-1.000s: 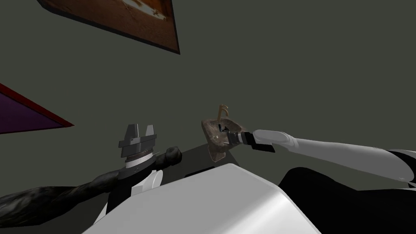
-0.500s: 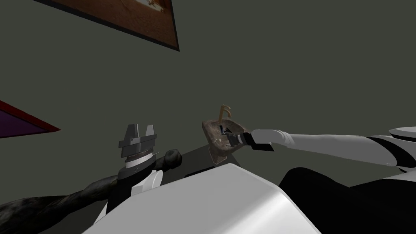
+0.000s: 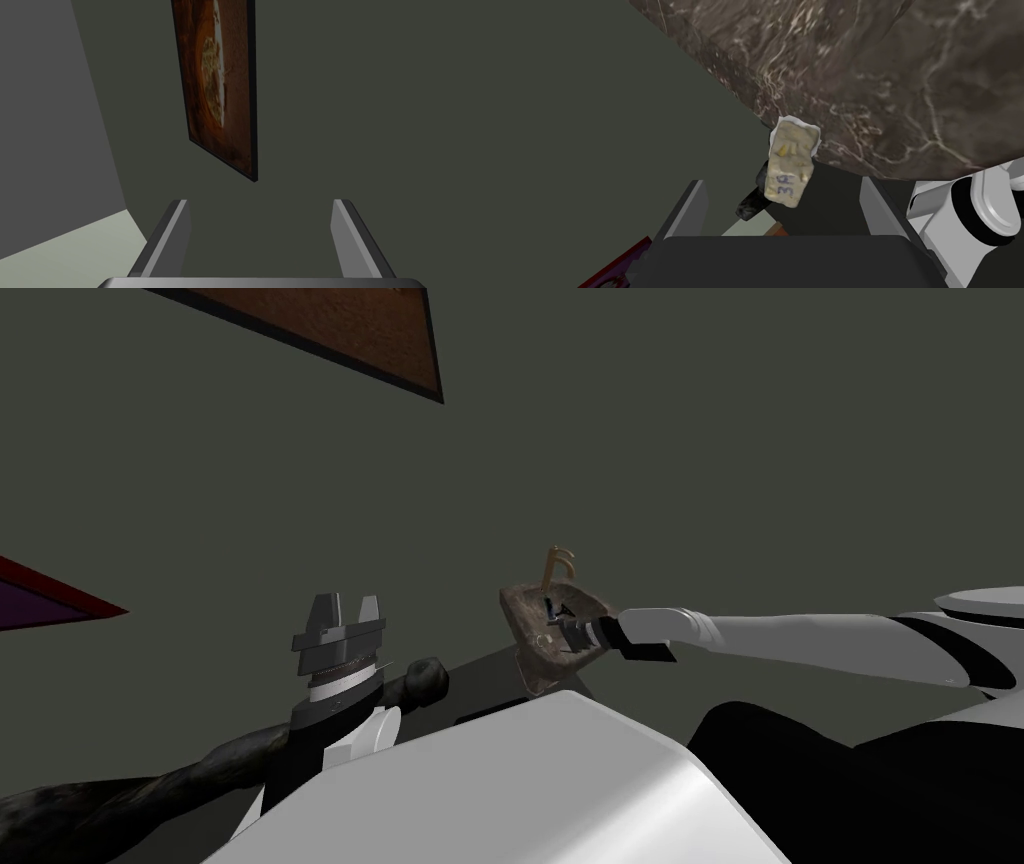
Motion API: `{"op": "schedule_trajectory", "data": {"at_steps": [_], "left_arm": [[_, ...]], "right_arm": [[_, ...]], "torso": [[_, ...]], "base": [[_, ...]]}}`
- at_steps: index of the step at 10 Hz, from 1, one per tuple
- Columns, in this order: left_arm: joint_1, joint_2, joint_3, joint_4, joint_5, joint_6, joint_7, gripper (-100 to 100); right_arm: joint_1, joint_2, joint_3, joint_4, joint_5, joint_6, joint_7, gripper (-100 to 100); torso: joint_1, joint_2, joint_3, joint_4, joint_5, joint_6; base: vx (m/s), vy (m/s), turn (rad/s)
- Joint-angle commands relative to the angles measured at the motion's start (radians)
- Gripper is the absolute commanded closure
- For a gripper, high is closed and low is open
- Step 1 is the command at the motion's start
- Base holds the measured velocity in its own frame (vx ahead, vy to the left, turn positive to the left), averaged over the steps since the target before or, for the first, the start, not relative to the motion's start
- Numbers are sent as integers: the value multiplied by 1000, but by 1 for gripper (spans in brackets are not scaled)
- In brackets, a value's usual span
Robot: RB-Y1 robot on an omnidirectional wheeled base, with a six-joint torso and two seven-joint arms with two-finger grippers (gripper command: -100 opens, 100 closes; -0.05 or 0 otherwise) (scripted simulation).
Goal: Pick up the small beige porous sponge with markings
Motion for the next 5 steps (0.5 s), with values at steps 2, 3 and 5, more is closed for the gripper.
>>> {"op": "schedule_trajectory", "data": {"at_steps": [2, 3, 5], "left_arm": [[0, 0, 0, 0, 0, 0, 0, 0], [0, 0, 0, 0, 0, 0, 0, 0], [0, 0, 0, 0, 0, 0, 0, 0]], "right_arm": [[19, -30, 31, 7, 15, 0, 21, -100], [30, -30, 31, 7, 15, 0, 21, -100], [31, -27, 25, 8, 18, -1, 20, 0]], "torso": [[3, -3, -1, -1, 0, 0], [3, -4, -2, -1, 1, 0], [-1, 1, 0, 0, 0, 0]], "base": [[108, 83, 28], [62, 36, -5], [11, 7, 0]]}}
